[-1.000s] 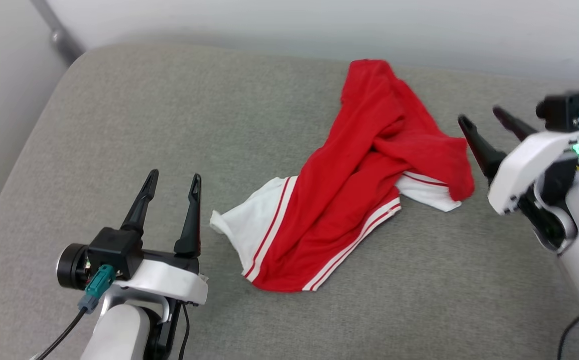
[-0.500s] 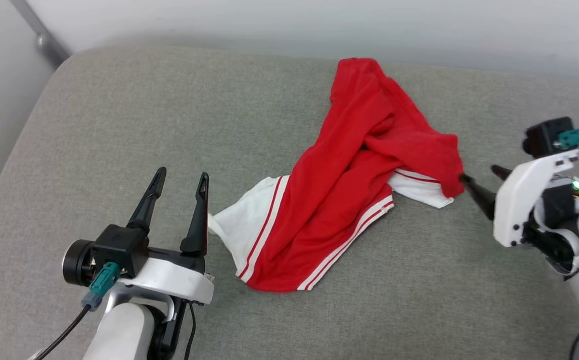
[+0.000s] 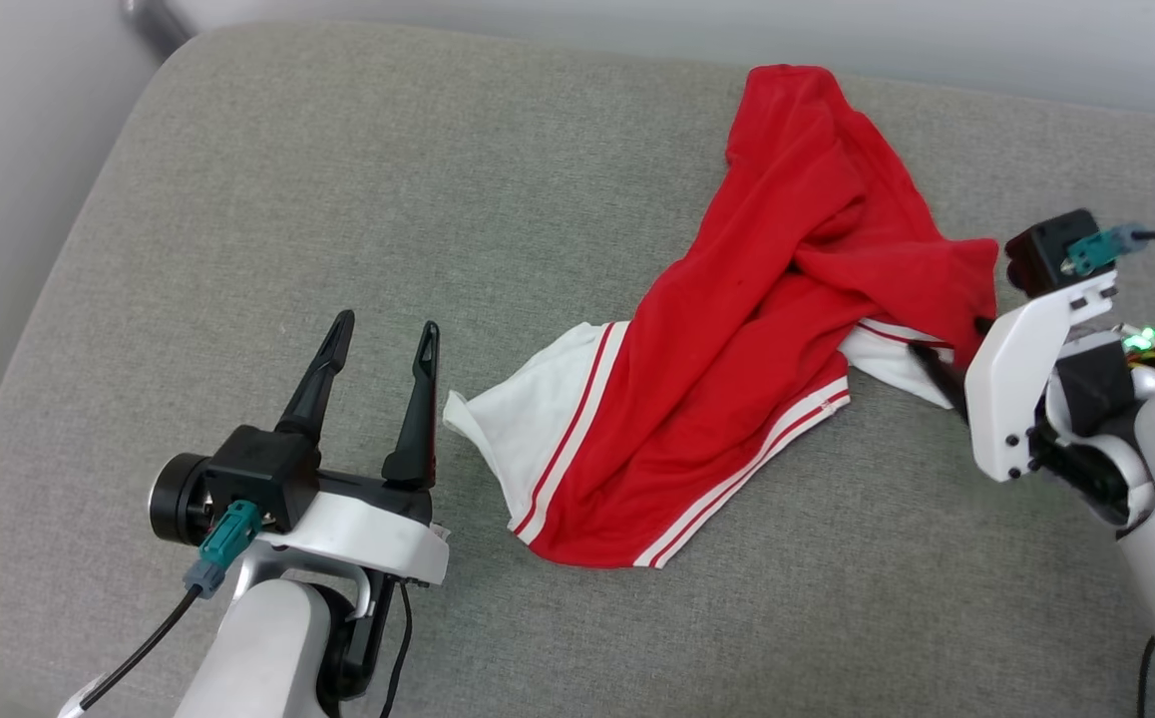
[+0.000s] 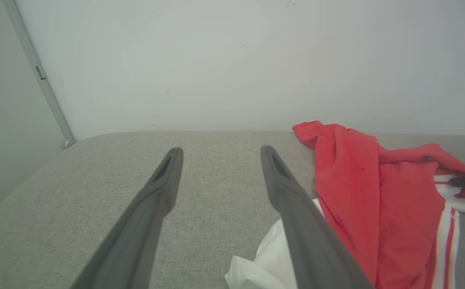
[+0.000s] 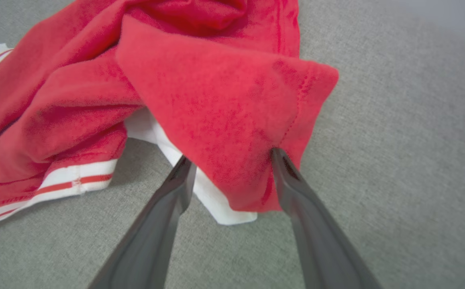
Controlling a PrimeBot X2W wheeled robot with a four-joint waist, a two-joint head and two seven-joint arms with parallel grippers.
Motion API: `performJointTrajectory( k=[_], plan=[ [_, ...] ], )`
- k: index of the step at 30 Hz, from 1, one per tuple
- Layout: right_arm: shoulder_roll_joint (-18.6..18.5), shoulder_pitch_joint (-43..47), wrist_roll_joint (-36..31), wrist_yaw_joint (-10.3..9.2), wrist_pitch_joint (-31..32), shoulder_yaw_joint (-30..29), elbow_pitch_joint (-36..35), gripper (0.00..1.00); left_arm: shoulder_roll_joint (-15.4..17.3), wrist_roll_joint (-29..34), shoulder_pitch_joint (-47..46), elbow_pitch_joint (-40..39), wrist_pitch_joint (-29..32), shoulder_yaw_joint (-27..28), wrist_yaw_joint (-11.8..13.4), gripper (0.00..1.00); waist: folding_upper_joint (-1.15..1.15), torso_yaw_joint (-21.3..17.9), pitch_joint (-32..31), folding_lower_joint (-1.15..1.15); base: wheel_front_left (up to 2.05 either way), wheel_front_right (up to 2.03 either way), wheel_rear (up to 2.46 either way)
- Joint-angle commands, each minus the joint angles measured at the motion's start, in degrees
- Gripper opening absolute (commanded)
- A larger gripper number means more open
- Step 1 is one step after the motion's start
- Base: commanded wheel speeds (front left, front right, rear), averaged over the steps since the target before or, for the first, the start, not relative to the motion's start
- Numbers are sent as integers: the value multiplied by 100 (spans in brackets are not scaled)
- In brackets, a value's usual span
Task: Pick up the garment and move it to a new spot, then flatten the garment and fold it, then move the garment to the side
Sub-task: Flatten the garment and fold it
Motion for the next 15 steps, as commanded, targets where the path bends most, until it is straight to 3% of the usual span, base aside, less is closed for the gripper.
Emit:
performJointTrajectory(
  k=[1,15],
  plan=[
    [-24,-96,-35,-4,24,-31,10,0,-19,-22,-72,9,-26,-5,-18,100,0,38,26,0,0,0,0],
    [-57,-1367,-423,-4,118,-181,-174,0,-176,16,-249,90,-64,-44,-134,100,0,310,235,0,0,0,0]
  ],
)
